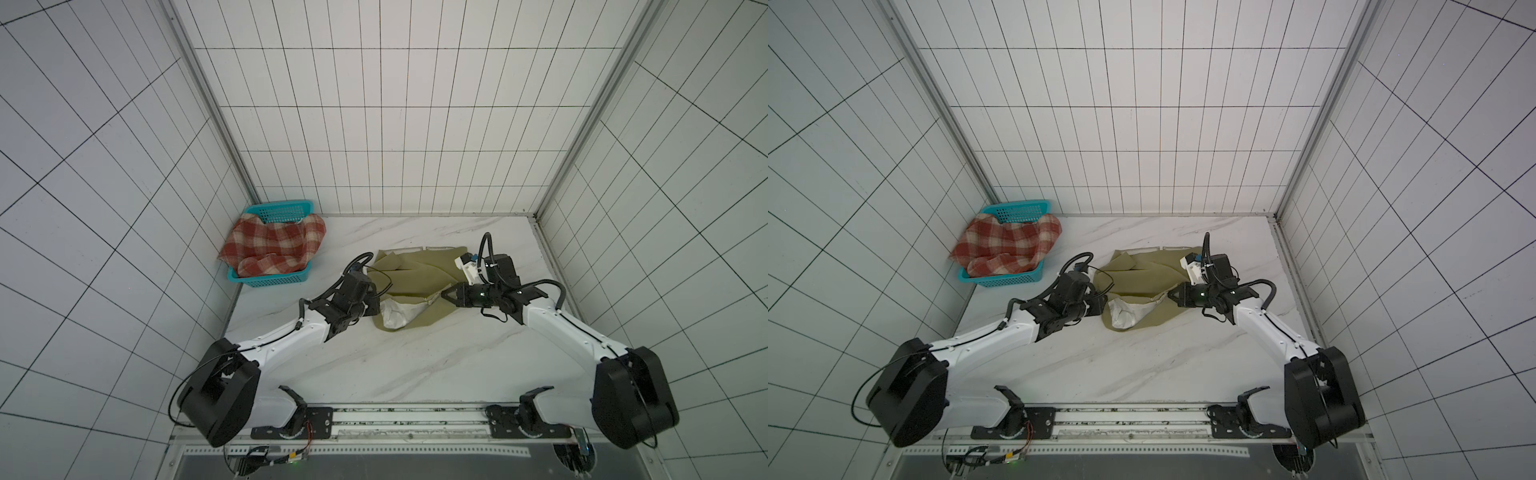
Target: Fold and stack the skirts
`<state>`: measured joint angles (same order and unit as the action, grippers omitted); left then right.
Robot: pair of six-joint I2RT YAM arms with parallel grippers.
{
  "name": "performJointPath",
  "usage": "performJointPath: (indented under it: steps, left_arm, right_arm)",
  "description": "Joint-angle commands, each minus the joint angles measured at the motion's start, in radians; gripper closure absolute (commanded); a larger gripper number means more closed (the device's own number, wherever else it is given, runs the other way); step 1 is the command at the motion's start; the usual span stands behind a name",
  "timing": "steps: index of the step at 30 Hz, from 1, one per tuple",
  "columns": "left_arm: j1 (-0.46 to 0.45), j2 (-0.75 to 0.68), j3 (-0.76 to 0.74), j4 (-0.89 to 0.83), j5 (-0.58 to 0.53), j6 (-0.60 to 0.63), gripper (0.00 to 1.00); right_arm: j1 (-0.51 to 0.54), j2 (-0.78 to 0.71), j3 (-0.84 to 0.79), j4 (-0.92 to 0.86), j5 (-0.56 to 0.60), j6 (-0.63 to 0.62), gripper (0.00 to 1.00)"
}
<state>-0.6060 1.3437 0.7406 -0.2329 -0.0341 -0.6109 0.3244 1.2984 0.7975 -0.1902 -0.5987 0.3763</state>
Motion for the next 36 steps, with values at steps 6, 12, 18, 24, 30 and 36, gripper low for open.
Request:
performJointPath:
  steps: [6, 12, 18, 24, 30, 36]
  left_arm:
    - [-0.002, -0.041, -0.021, 0.009, 0.006, 0.02, 0.57]
    - [-0.025, -0.121, -0.055, -0.008, 0.091, 0.079, 0.49]
    - [-0.145, -0.071, -0.024, -0.026, 0.008, 0.117, 0.49]
    - [-0.158, 0.005, 0.02, -0.065, -0.144, 0.107, 0.52]
    - [-0.157, 0.053, 0.056, -0.033, -0.252, 0.132, 0.54]
    - [-0.158, 0.104, 0.097, -0.002, -0.308, 0.156, 0.74]
  right_arm:
    - [-0.03, -0.03, 0.026, 0.002, -0.027, -0.02, 1.0]
    - [-0.031, -0.025, 0.026, 0.004, -0.032, -0.024, 1.0]
    - [-0.032, -0.022, 0.015, 0.007, -0.042, -0.016, 1.0]
    - [-0.032, -0.044, 0.004, 0.011, -0.036, -0.011, 1.0]
    - [-0.033, -0.05, 0.001, 0.008, -0.033, -0.009, 1.0]
    - [-0.034, -0.052, -0.006, 0.0, -0.015, -0.015, 1.0]
